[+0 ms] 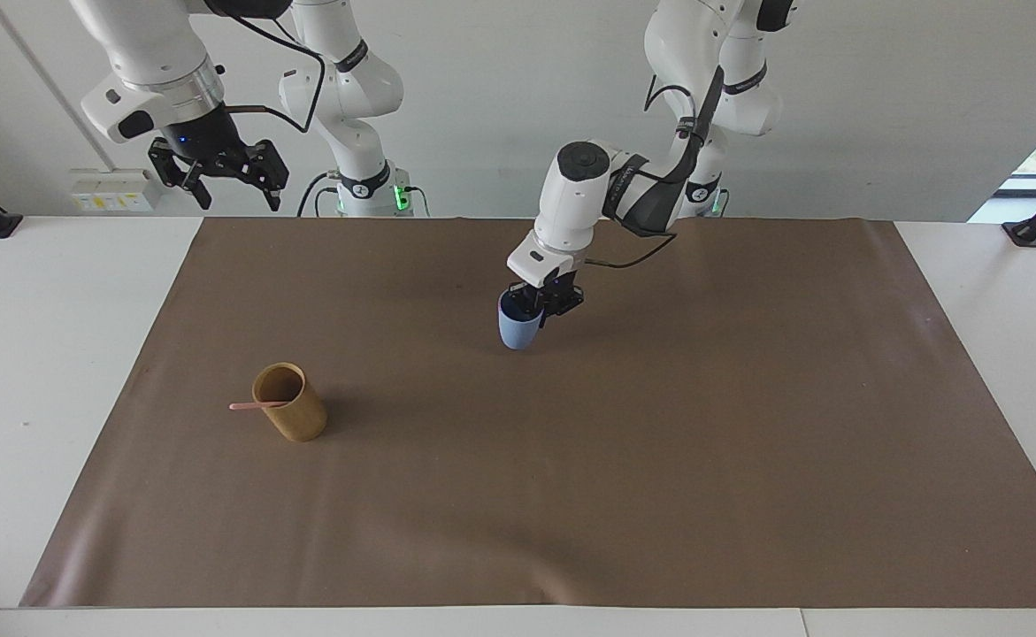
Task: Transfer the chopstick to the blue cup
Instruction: 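Carry the blue cup with the left gripper to the table center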
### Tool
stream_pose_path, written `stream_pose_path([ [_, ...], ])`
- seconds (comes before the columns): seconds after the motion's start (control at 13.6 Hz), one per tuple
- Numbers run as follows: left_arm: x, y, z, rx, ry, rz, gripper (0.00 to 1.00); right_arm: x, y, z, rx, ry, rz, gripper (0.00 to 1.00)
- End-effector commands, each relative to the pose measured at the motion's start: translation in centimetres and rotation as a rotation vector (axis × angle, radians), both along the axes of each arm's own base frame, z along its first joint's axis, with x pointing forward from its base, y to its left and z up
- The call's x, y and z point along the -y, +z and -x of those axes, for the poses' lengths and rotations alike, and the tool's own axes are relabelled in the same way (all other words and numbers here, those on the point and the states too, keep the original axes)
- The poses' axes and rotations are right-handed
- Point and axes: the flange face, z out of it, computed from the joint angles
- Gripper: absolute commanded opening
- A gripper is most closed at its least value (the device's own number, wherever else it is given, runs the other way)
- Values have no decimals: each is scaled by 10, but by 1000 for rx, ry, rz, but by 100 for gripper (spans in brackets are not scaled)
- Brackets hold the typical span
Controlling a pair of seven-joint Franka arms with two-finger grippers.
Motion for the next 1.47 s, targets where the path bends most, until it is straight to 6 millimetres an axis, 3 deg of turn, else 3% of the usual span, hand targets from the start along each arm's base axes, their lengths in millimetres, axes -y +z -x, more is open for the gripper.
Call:
stream_pose_path([
  [0.0,-2,1,-1,-5,24,25,75,3,0,7,-4,-8,-27,100],
  [0.37,-7,4,-2,-20,33,14,100,3,0,7,-4,-8,-27,100],
  [0.66,-35,50,-5,-26,46,4,100,3,-3,0,40,5,-27,100],
  [0.88,-85,80,-14,-64,10,-32,100,2,-25,-19,111,65,-23,100],
  [1.1,-154,115,-38,-45,-35,-37,100,4,-73,-37,177,73,-16,100],
  [1.4,-237,158,-78,-36,-105,-48,100,12,-144,-80,219,45,-1,100],
])
